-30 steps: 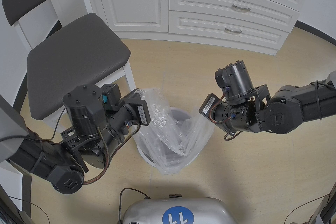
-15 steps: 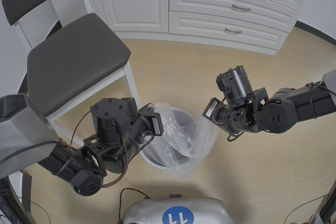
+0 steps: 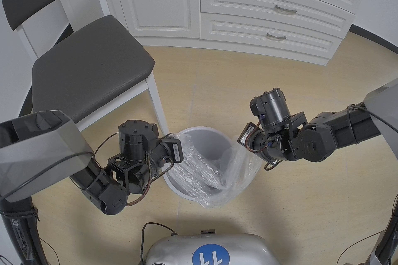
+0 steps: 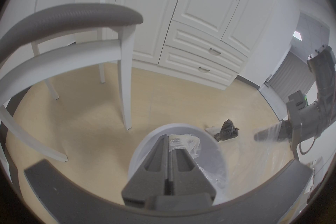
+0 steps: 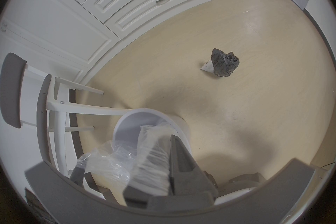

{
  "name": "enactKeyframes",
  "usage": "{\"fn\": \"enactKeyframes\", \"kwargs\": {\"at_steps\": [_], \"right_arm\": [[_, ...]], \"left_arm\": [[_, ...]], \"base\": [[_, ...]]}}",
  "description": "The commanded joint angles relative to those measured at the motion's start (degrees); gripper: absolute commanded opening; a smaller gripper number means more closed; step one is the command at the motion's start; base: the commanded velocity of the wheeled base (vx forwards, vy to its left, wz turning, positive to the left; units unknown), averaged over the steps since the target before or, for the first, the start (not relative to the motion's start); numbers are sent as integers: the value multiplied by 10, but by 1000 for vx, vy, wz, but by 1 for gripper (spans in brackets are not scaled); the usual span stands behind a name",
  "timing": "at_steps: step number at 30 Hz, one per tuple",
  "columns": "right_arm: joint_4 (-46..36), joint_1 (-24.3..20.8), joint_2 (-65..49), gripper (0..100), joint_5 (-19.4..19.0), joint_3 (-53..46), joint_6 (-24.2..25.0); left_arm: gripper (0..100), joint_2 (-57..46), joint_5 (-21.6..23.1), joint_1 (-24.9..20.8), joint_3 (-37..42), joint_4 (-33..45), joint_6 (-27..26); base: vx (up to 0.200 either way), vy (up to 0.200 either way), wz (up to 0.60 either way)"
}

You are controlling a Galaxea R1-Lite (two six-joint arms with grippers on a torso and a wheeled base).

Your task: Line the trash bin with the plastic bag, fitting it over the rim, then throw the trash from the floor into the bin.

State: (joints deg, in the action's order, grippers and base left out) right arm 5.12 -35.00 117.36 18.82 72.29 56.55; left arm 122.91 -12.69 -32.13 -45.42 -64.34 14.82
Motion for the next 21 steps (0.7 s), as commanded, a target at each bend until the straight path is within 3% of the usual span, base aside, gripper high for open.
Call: {"fn": "enactKeyframes", "kwargs": {"at_steps": [1, 6, 21], "right_arm": [[31, 1, 31, 0, 3, -3, 4], [99, 9, 38, 0, 7, -5, 14], [189, 34, 16, 0, 24, -26, 24]], "left_arm": [[0, 17, 9, 30, -12, 2, -2], [0, 5, 9, 59, -26, 4, -7], [0, -50, 9, 84, -26, 39, -24]], "base": [[0, 0, 0], [0, 0, 0], [0, 0, 0]]}}
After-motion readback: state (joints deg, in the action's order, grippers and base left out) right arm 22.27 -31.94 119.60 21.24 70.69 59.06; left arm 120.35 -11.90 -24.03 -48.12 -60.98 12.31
